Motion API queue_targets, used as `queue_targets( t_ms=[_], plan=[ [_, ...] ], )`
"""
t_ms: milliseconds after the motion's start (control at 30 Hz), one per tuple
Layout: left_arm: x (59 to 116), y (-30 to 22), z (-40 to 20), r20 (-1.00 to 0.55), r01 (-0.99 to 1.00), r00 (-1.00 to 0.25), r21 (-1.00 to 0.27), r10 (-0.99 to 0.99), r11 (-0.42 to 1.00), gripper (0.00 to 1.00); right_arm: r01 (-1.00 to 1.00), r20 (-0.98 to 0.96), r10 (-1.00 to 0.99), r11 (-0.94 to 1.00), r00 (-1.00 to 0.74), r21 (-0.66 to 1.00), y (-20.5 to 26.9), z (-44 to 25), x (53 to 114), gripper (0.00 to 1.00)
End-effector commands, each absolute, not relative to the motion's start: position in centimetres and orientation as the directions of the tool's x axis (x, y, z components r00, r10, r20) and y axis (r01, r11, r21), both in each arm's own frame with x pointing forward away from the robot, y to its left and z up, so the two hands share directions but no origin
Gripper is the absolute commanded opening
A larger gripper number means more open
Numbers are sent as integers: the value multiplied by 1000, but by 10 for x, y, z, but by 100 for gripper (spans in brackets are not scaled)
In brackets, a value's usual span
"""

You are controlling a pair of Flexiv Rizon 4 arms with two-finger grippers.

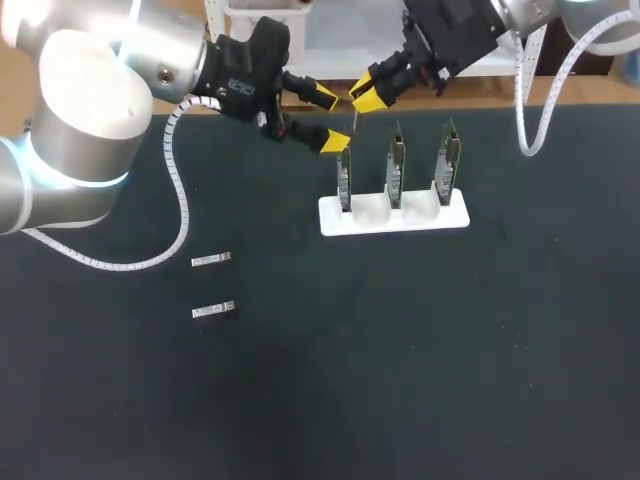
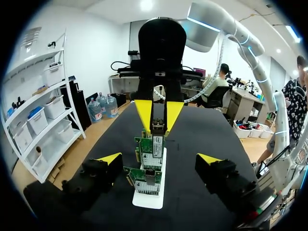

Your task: Pick up the optical module with the left hand, and insert it into the network port with the right hand.

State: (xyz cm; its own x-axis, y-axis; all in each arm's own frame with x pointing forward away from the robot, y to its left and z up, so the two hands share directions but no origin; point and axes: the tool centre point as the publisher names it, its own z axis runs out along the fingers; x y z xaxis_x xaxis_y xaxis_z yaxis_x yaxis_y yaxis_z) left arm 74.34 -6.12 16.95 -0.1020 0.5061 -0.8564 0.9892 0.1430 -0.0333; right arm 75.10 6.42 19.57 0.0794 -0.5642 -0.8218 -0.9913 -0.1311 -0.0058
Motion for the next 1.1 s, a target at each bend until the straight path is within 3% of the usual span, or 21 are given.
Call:
queue_targets(
  t_ms=[33,1100],
  plan=[
    [745,-62,170,-853,989,-104,-36,511,142,100,-992,-823,-562,-128,81,-10,65,196,749,0],
    [745,-62,170,-853,989,-104,-36,511,142,100,-993,-781,-619,-114,82,-15,81,177,759,0]
  ],
)
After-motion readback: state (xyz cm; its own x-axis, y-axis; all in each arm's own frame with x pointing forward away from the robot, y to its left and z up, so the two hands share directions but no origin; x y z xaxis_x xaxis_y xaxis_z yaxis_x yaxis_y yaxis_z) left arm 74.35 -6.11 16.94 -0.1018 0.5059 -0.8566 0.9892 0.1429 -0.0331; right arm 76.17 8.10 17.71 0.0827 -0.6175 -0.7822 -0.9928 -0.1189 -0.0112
